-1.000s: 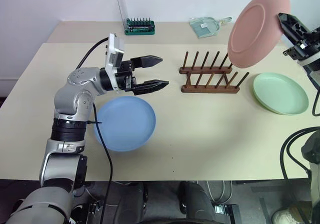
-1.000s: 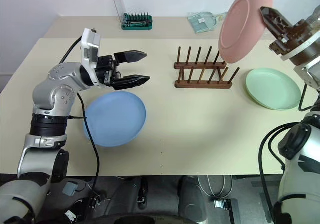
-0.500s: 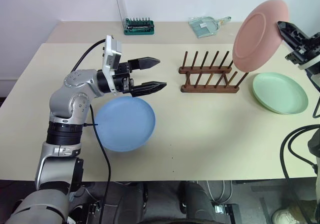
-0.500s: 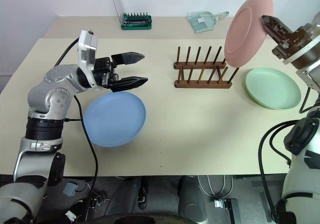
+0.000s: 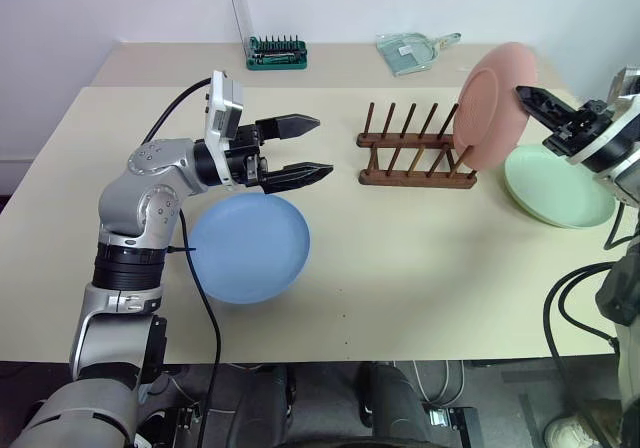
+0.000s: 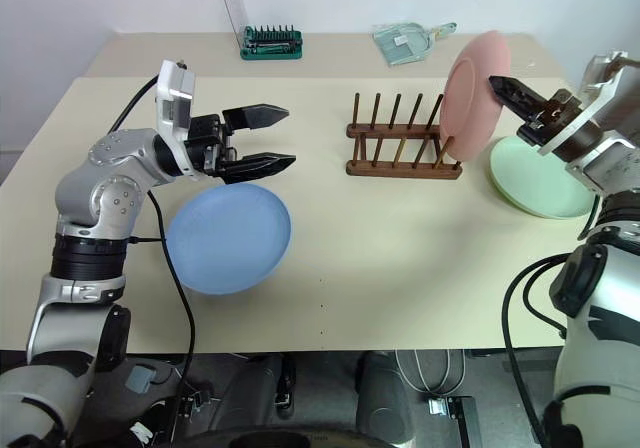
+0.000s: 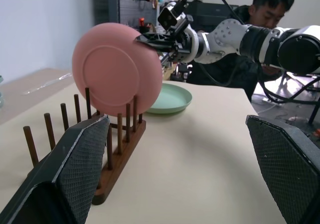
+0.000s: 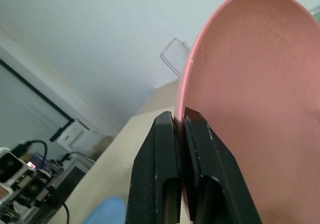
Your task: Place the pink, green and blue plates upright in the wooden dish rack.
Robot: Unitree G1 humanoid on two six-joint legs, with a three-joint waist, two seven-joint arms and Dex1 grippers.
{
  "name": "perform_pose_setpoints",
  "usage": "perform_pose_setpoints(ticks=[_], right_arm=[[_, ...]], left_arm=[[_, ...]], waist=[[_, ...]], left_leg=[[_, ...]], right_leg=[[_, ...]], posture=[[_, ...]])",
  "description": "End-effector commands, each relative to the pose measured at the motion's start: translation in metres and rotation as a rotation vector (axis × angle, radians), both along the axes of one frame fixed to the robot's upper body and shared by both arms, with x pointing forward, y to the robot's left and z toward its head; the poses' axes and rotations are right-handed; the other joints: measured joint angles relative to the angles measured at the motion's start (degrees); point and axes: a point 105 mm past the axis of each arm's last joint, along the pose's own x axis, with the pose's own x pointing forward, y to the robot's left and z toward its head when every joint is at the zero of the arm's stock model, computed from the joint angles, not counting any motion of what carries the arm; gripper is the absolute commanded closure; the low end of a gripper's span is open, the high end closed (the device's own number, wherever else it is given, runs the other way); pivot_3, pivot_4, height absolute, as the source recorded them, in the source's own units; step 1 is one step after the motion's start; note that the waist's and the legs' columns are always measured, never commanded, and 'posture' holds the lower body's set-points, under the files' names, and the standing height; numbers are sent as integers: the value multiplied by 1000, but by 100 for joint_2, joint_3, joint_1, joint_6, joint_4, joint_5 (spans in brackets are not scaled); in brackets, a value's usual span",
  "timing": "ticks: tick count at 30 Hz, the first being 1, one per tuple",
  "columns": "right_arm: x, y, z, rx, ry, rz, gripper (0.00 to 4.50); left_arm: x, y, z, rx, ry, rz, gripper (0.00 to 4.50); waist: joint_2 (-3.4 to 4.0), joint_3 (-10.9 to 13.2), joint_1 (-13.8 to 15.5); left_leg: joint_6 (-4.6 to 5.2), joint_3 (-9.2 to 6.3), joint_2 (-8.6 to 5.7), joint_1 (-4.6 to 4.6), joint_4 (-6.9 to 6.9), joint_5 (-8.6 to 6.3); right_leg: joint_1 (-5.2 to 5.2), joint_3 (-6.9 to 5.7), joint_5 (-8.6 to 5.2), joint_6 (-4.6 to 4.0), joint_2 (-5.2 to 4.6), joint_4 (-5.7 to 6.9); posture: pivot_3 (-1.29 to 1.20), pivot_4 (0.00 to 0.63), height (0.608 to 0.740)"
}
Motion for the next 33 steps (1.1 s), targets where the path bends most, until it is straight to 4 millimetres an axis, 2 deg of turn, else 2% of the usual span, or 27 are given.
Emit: perform_pose_setpoints(ticks=[1, 7, 9, 13, 16, 18, 20, 23, 25, 27, 33], right_arm=[[0, -1, 12, -18, -58, -10, 3162], [5, -8, 21, -73, -141, -106, 99], [6, -14, 33, -59, -197, -157, 99], [0, -39, 62, 2, -312, -317, 99], [-1, -70, 70, -110, -351, -593, 99], [-5, -83, 67, -304, -375, -734, 99], [-6, -84, 51, -465, -335, -735, 99], [-16, -98, 35, -496, -265, -764, 99], [-23, -103, 11, -704, -210, -739, 99], [-29, -100, -13, -820, -119, -652, 99], [-45, -72, -62, -997, 2, -357, 99]], left_arm=[[-6, 3, 14, -15, -53, 1, 0], [-6, 3, 14, -16, -45, 4, 0], [-5, 3, 14, -16, -44, 3, 0], [-5, 1, 13, -15, -40, 0, 0], [-6, 0, 12, -14, -38, -3, 0], [-6, 0, 11, -14, -38, -4, 0], [-7, -1, 10, -13, -38, -6, 0], [-6, -2, 9, -13, -39, -7, 0], [-5, -3, 11, -22, -42, -6, 0], [-4, -3, 13, -30, -46, -7, 0], [-10, -10, 6, 5, -38, -69, 0]], waist=[[0, 0, -5], [0, 0, -63], [0, 0, -77], [2, 1, -72], [2, 1, -65], [2, 1, -57], [2, 1, -62], [2, 1, -77], [3, 0, -63], [3, 0, -62], [5, -1, -100]], left_leg=[[0, 0, 0, 0, 0, 0], [0, 0, 0, 0, -1, 0], [-1, 0, 0, 0, -2, 0], [-3, 0, 0, 0, -4, 1], [-3, -1, 0, 0, -4, 1], [-3, 0, 0, -1, -4, 1], [-3, 0, 0, -1, -6, 1], [-5, 1, 0, -1, -5, 3], [-7, 2, 0, 2, -4, 4], [-7, 1, 0, 3, -5, 4], [8, 7, 1, 16, -5, -4]], right_leg=[[0, 0, 0, 0, 0, 0], [0, 0, 0, 0, 0, 0], [0, 0, 0, 0, 0, 0], [-2, 0, 0, 0, 0, 0], [-1, 0, 0, 1, 0, -1], [-1, 0, 0, 1, 0, -2], [-1, 0, -1, 2, 0, -3], [-1, 3, -1, 2, 0, -2], [0, 4, -1, 2, 0, 1], [-1, 4, -1, 2, 0, 1], [4, 13, -1, 2, 1, 4]], posture=[[0, 150, 724], [0, 150, 724], [0, 150, 724], [0, 150, 724], [0, 150, 724], [0, 150, 724], [0, 150, 724], [0, 150, 724], [0, 150, 724], [0, 150, 724], [0, 150, 724]])
